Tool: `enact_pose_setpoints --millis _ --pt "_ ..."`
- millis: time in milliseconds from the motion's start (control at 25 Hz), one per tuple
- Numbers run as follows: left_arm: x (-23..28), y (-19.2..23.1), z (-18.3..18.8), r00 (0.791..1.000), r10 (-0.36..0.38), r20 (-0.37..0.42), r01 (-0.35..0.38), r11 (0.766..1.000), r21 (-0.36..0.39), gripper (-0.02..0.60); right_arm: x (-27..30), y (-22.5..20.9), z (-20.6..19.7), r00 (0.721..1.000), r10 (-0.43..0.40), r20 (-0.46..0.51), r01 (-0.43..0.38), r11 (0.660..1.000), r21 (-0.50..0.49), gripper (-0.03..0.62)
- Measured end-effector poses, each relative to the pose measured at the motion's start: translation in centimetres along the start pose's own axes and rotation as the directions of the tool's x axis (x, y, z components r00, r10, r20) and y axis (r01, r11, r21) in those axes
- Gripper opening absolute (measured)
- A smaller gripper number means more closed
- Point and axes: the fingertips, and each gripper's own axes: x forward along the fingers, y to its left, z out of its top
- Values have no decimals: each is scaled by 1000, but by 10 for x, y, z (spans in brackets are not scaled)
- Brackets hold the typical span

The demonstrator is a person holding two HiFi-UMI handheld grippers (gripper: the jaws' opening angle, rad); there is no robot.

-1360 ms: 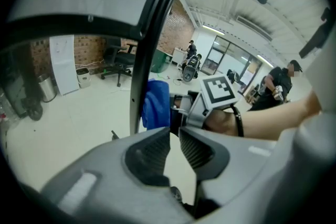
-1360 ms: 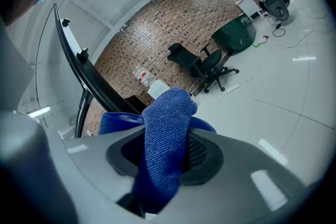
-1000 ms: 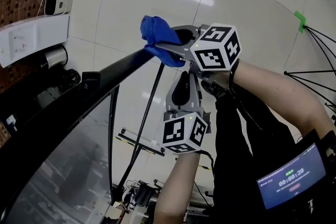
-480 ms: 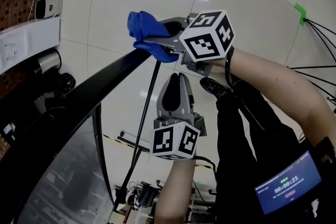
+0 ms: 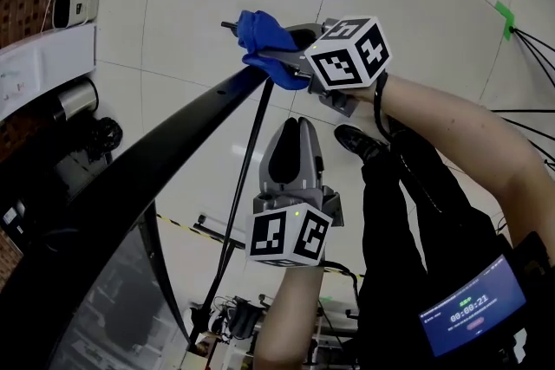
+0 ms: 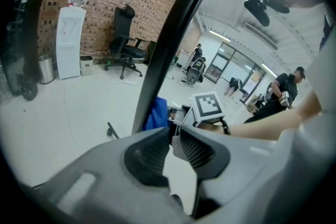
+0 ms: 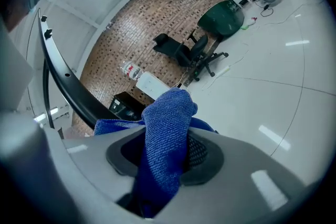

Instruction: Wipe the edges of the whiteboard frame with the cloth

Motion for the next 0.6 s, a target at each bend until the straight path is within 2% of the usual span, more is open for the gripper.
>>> enact_pose_setpoints --millis 160,360,480,560,600 --pt "11 7 -13 1000 -1 -15 1 1000 -18 69 8 -32 -19 1000 1 -17 0 1000 30 140" --pt "18 13 -23 1000 -6 -28 6 1000 -4 69 17 -61 -32 993 -95 -73 88 991 -106 137" --pt "20 16 -29 999 -6 -40 7 1000 13 69 21 -76 -42 985 -139 -100 128 985 -115 135" --pt "23 18 -34 999 7 -44 -6 1000 14 69 19 -93 -56 966 -208 -155 185 971 -152 135" --pt "24 19 -36 999 11 -44 -10 1000 10 69 15 -105 -69 942 -267 -205 228 954 -195 135"
